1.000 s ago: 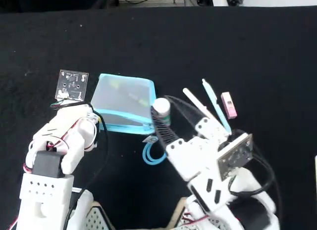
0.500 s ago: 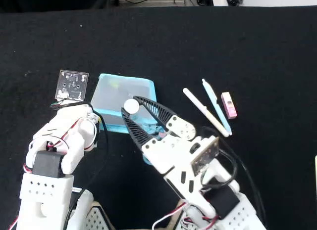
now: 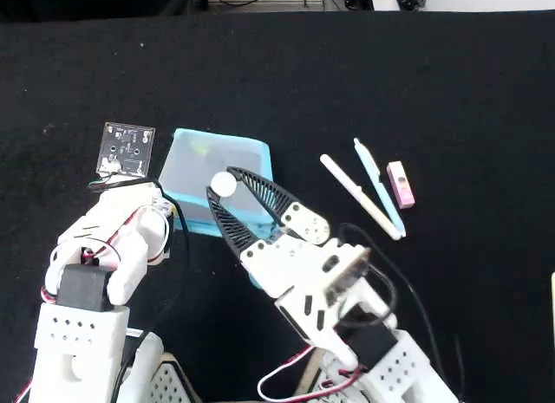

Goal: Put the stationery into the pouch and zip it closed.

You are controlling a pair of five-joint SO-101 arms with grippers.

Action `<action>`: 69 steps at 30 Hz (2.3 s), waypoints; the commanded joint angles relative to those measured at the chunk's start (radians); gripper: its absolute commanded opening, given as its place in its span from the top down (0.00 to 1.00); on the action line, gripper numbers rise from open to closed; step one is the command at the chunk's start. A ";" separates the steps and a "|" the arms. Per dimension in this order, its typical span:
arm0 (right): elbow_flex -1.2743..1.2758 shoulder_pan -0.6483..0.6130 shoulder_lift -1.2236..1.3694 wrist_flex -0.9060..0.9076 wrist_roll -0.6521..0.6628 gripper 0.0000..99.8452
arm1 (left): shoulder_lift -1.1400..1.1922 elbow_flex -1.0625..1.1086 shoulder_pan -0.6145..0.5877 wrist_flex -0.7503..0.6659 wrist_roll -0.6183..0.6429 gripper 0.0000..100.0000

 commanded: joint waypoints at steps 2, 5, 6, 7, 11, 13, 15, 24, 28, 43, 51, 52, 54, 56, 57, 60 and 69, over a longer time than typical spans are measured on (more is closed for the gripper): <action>-0.193 -0.015 -0.013 0.150 -0.011 0.99 | -0.009 -0.012 0.001 -0.015 0.008 0.97; -0.243 -0.015 -0.016 0.253 -0.012 0.99 | -0.009 -0.012 0.001 -0.015 0.008 0.97; -0.263 -0.015 -0.021 0.278 -0.012 0.99 | -0.009 -0.012 0.001 -0.015 0.008 0.97; -0.277 -0.018 -0.036 0.296 -0.012 0.99 | -0.009 -0.012 0.001 -0.015 0.008 0.97; -0.286 -0.146 -0.151 0.370 -0.008 0.99 | -0.009 -0.012 0.001 -0.015 0.008 0.97; -0.254 -0.206 -0.206 0.413 0.002 0.99 | -0.009 -0.012 0.001 -0.015 0.008 0.97; -0.191 -0.207 -0.254 0.416 0.035 0.99 | -0.009 -0.012 0.001 -0.015 0.008 0.97; 0.094 -0.020 -0.315 0.132 0.109 0.99 | -0.009 -0.012 0.001 -0.017 0.008 0.97; 0.193 0.060 -0.309 -0.031 0.107 0.99 | -0.009 -0.012 0.001 -0.018 0.008 0.97; 0.025 0.068 -0.311 0.540 0.046 0.99 | -0.009 -0.012 0.001 -0.020 0.006 0.97; -0.143 0.069 -0.311 0.901 0.052 0.99 | -0.008 -0.012 0.001 -0.020 0.008 0.97; -0.143 0.069 -0.311 0.910 0.052 0.99 | -0.008 -0.012 0.001 -0.020 0.008 0.97; -0.147 0.069 -0.311 0.930 0.052 0.99 | -0.008 -0.012 0.001 -0.018 0.008 0.97; -0.151 0.072 -0.311 0.945 0.052 0.99 | -0.008 -0.012 0.001 -0.017 0.008 0.97; -0.156 0.081 -0.311 0.950 0.051 0.99 | -0.008 -0.010 0.001 -0.017 0.008 0.97; -0.173 0.109 -0.303 0.951 0.048 0.99 | -0.008 -0.010 0.001 -0.018 0.008 0.97; -0.249 0.112 -0.303 0.984 0.055 0.99 | -0.008 -0.010 0.001 -0.018 0.006 0.97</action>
